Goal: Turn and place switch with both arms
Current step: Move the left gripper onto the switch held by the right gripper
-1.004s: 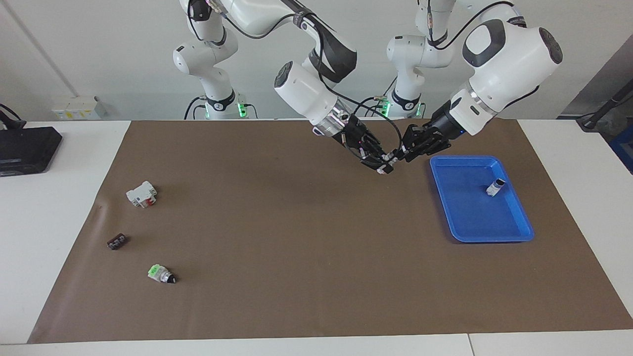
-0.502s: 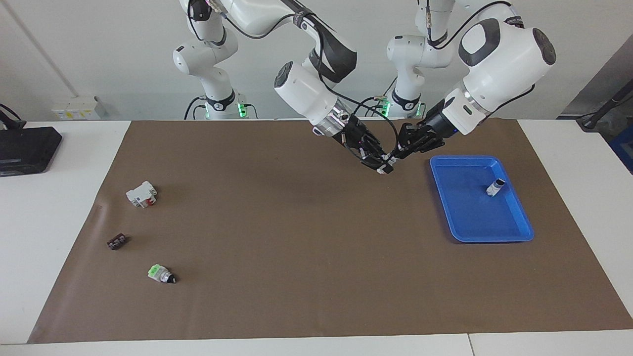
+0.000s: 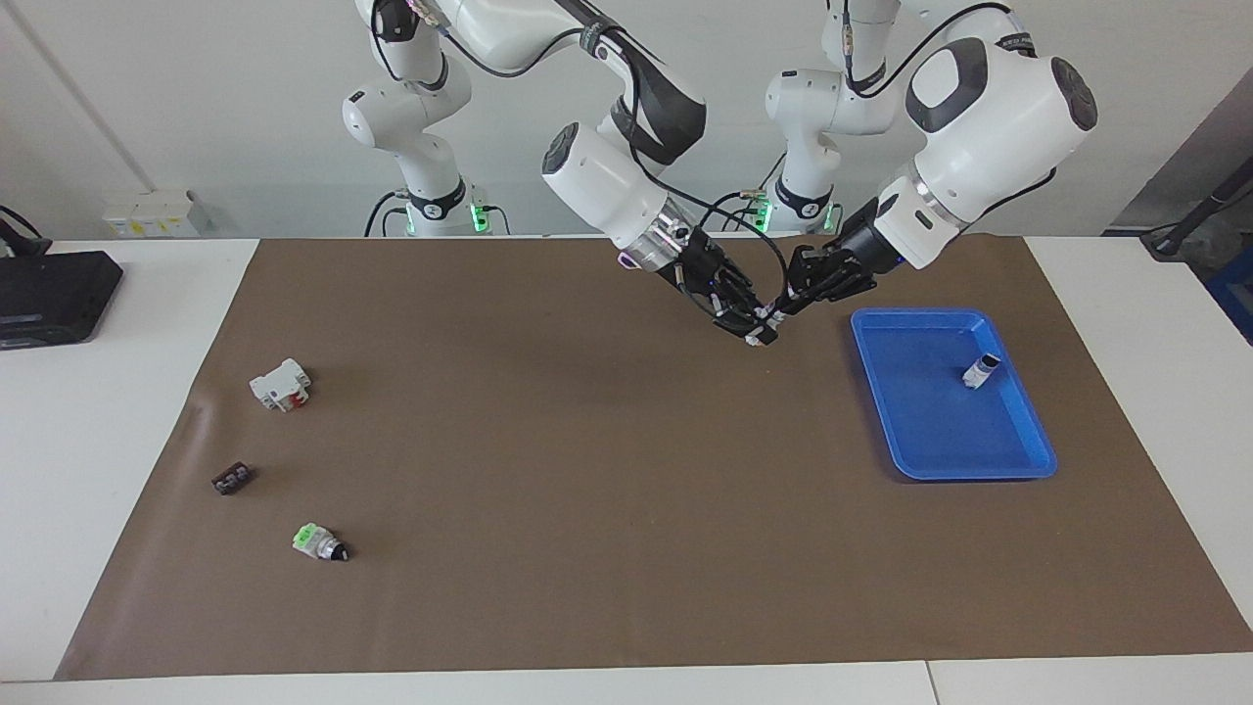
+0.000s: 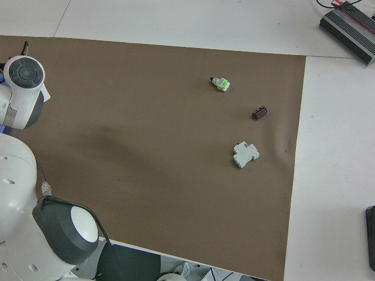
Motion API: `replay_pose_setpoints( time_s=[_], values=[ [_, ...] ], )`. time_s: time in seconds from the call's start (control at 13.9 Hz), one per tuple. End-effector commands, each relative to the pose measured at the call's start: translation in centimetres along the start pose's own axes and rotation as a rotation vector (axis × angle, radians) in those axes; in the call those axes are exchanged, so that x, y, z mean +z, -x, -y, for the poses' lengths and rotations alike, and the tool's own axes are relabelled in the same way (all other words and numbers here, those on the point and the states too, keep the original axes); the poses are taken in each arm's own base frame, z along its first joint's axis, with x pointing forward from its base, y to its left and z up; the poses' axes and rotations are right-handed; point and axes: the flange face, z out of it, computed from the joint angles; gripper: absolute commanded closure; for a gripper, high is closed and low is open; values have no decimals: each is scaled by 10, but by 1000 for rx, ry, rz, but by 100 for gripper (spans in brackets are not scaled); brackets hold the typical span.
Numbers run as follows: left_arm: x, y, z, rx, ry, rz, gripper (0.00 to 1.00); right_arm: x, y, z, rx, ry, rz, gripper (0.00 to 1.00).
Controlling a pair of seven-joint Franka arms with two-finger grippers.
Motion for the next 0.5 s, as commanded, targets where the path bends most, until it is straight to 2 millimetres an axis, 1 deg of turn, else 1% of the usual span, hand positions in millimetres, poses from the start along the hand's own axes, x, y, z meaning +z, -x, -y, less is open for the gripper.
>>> replay_pose_setpoints(
  time_s=[0.0,0.07,0.22,0.29,0.43],
  values=[
    [6,10,2,-12,-2,11,100,-5,4,1,13,-12,15,100],
    [5,10,2,-10,-1,7,100,-5,4,1,15,-12,15,100],
    [9,12,7,-19,0,-3,100,-5,4,1,15,-12,15,100],
    [13,12,10,-23,-2,-1,100,-5,4,1,13,-12,15,100],
    [14,14,16,-35,0,-11,100,-5,4,1,15,-12,15,100]
  ],
)
